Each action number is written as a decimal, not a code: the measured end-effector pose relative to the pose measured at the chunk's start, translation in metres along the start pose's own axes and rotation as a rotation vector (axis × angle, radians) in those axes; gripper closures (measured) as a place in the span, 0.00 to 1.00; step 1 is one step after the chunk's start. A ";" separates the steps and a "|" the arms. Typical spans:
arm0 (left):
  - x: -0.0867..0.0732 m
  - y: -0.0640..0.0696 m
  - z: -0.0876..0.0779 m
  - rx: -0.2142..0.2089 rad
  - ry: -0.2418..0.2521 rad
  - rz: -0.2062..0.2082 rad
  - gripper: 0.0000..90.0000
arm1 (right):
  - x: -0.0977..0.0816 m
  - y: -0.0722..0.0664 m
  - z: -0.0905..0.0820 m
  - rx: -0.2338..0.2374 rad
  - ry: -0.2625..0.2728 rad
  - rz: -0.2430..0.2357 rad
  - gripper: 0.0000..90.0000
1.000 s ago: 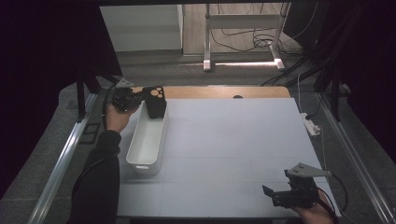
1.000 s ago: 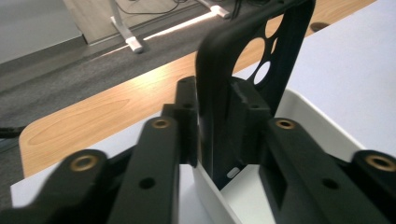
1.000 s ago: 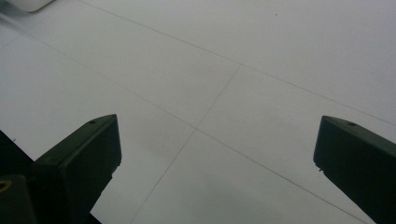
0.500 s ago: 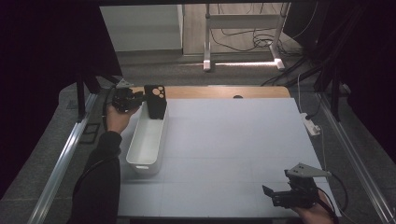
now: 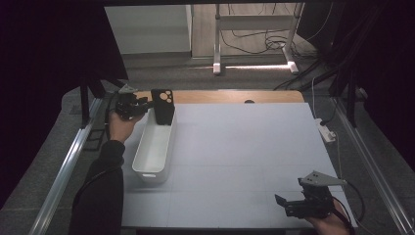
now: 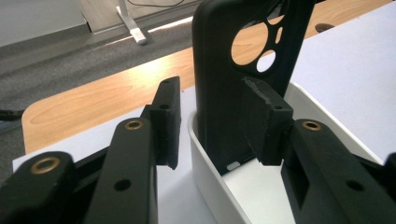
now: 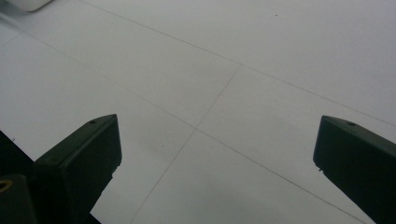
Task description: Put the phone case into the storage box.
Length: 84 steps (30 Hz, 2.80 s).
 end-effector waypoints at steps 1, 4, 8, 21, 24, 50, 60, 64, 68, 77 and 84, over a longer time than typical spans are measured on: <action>-0.001 0.001 -0.001 -0.006 -0.003 -0.009 0.63 | 0.000 0.000 0.000 0.000 -0.001 0.001 0.01; -0.004 0.002 -0.003 -0.021 -0.007 -0.016 0.59 | 0.000 -0.001 0.000 0.000 -0.002 0.001 0.01; -0.008 0.004 -0.007 -0.044 -0.004 -0.029 0.54 | 0.000 -0.001 0.000 0.000 -0.003 0.000 0.01; -0.018 0.012 -0.016 -0.071 0.005 -0.029 0.39 | 0.000 -0.001 0.000 -0.002 -0.005 -0.003 0.01; -0.020 0.014 -0.018 -0.069 0.009 -0.023 0.35 | 0.000 -0.001 0.000 -0.003 -0.005 -0.003 0.01; -0.033 0.041 -0.042 -0.107 0.010 -0.034 0.03 | 0.000 -0.002 0.000 0.000 -0.006 -0.010 0.01; -0.040 0.051 -0.051 -0.116 0.022 -0.011 0.00 | 0.000 -0.002 0.000 0.004 -0.007 -0.016 0.01; -0.043 0.056 -0.057 -0.118 0.025 0.018 0.00 | 0.000 -0.002 0.000 0.006 -0.007 -0.016 0.01; -0.047 0.064 -0.062 -0.146 0.026 0.046 0.00 | 0.000 -0.003 0.000 0.007 -0.007 -0.017 0.01; -0.054 0.078 -0.074 -0.163 0.035 0.073 0.00 | 0.000 -0.003 0.000 0.011 -0.006 -0.019 0.01; -0.062 0.087 -0.079 -0.155 0.025 0.081 0.00 | 0.000 -0.003 0.000 0.014 -0.003 -0.017 0.01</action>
Point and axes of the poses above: each handheld gripper's, and its own axes: z roughly forward along the jaws, x roughly out of its top, y roughly to its right, the point moved 8 cm from there along z, roughly forward along the jaws, and after that the axes turned 12 degrees about -y, right-handed, at the moved point
